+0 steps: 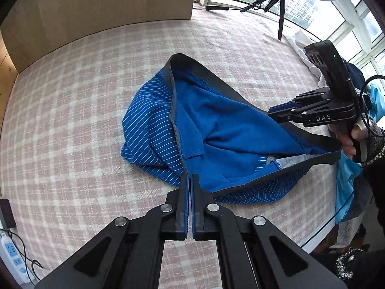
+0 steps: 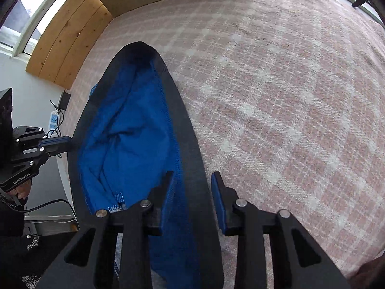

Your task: Fold clothes

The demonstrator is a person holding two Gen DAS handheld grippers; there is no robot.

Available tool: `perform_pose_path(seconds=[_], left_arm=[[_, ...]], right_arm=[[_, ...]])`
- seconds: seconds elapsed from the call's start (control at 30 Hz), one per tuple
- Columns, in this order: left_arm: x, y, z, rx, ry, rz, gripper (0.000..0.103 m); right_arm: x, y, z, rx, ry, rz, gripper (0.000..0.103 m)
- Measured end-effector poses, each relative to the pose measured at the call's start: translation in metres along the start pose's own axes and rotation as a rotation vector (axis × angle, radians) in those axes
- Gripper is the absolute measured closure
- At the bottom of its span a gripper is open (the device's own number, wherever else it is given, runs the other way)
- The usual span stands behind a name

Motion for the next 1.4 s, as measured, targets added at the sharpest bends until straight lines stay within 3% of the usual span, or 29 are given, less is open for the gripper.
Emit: perform_pose_path(seconds=[0.03, 0.07, 0.1, 0.2, 0.4, 0.5, 0.6, 0.67, 0.7, 0.87, 1.0, 1.4], left_arm=[[0.003, 0.003, -0.005, 0.011, 0.000, 0.003, 0.102], [0.005, 0.006, -0.009, 0.018, -0.005, 0.008, 0.102], [0.007, 0.009, -0.013, 0.027, -0.011, 0.014, 0.102], [0.016, 0.012, -0.024, 0.053, -0.021, 0.043, 0.102], [0.069, -0.013, -0.066, 0.047, -0.113, 0.179, 0.102], [0.081, 0.002, -0.090, 0.050, -0.147, 0.175, 0.102], [0.093, 0.018, -0.114, 0.053, -0.182, 0.171, 0.102], [0.101, 0.028, -0.131, 0.055, -0.205, 0.169, 0.102], [0.105, 0.033, -0.139, 0.056, -0.216, 0.167, 0.102], [0.097, 0.075, -0.173, 0.127, -0.242, 0.117, 0.102], [0.089, 0.092, -0.178, 0.138, -0.232, 0.097, 0.102], [0.078, 0.073, -0.166, 0.078, -0.188, 0.105, 0.102]], right_arm=[[-0.002, 0.000, -0.004, 0.002, -0.014, -0.005, 0.082], [-0.003, 0.000, -0.008, 0.003, -0.029, -0.009, 0.096], [-0.003, 0.000, -0.011, 0.006, -0.027, -0.005, 0.100], [0.006, -0.008, -0.018, -0.002, -0.005, 0.051, 0.101], [0.092, -0.046, -0.017, -0.072, 0.032, 0.267, 0.102], [0.138, -0.065, -0.015, -0.107, 0.050, 0.375, 0.100], [0.118, -0.053, -0.025, -0.063, 0.083, 0.290, 0.091], [0.096, -0.038, -0.031, -0.046, 0.094, 0.250, 0.076], [0.086, -0.030, -0.033, -0.037, 0.099, 0.231, 0.074], [0.021, -0.010, -0.040, -0.033, 0.121, 0.111, 0.074], [0.009, -0.007, -0.056, -0.036, 0.070, 0.096, 0.074], [0.006, 0.021, -0.050, -0.052, 0.125, 0.065, 0.074]])
Point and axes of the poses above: each gripper's, at about its wrist camera, not at the fingertips, and x roughly against the way its jaws point, z to its right, y to its underside, the point moved 10 cm from there along -x, roughly the way its jaws point, and after that the axes turned 10 degrees about z, right-handed, at the moved point
